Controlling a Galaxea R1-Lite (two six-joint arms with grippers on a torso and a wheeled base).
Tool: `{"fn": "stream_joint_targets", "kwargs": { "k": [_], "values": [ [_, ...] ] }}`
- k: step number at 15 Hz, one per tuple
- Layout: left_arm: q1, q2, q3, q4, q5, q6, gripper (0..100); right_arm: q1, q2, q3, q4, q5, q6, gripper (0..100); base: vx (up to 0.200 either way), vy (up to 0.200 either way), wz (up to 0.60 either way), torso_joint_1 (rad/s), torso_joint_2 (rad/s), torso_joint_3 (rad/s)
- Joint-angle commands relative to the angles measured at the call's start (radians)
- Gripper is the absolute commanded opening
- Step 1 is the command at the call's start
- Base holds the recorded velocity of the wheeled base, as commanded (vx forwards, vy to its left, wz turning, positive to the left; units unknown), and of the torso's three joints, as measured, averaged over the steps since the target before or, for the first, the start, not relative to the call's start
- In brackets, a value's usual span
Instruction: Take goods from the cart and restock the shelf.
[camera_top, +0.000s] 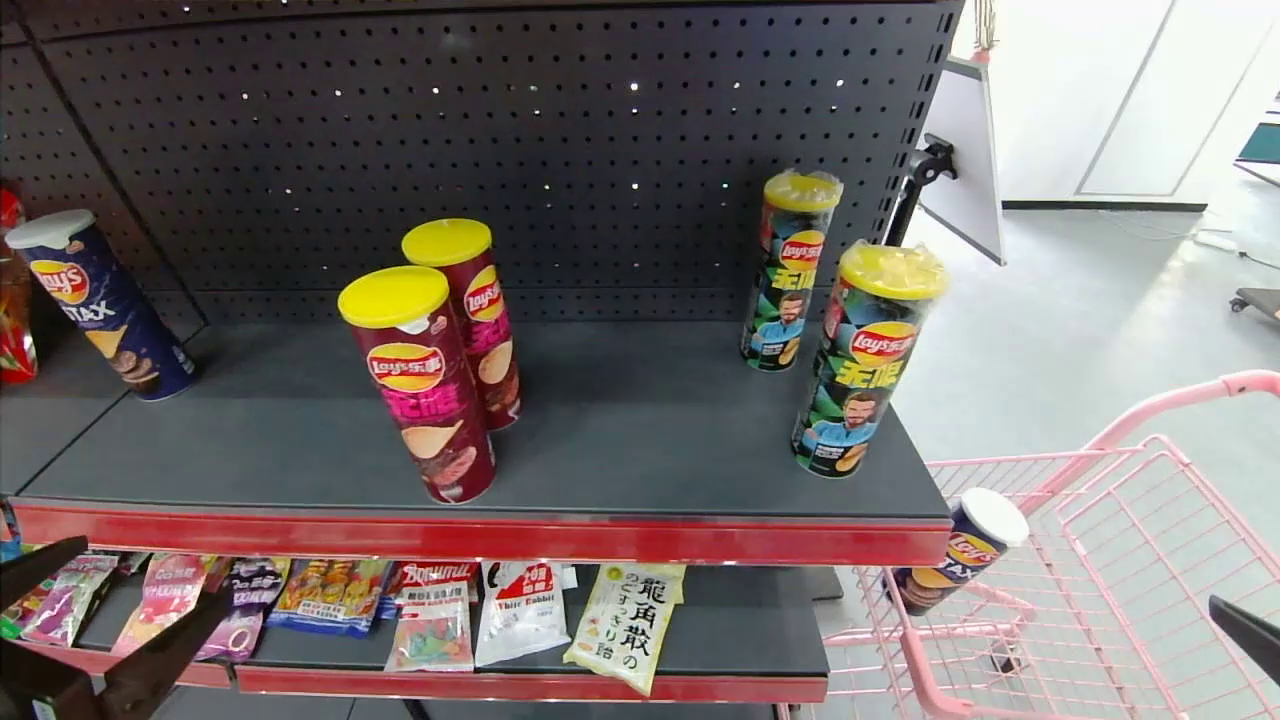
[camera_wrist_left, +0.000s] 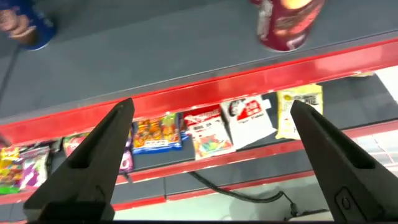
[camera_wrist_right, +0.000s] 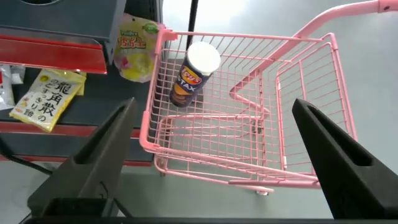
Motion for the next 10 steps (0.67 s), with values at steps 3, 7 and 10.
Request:
{"fn": "stream_joint_targets", "kwargs": {
  "k": [3, 7, 10],
  "values": [
    [-0.001, -0.001, 0.000, -0.001, 0.000, 0.003, 100, 0.000, 0.005, -0.001, -0.001, 0.000, -0.001, 100, -0.133, 0.000, 0.00, 0.006, 0.00, -0.002],
    [-0.001, -0.003, 0.000, -0.001, -0.001, 0.011, 100, 0.000, 0.013, 0.001, 0.001, 0.000, -0.001, 100, 0.000, 0.000, 0.00, 0.000, 0.00, 0.000],
    [-0.001, -0.013, 0.010, -0.001, -0.001, 0.011, 100, 0.002, 0.013, 0.007, -0.005, 0.000, -0.001, 100, 0.000, 0.000, 0.00, 0.000, 0.00, 0.000]
  ]
}}
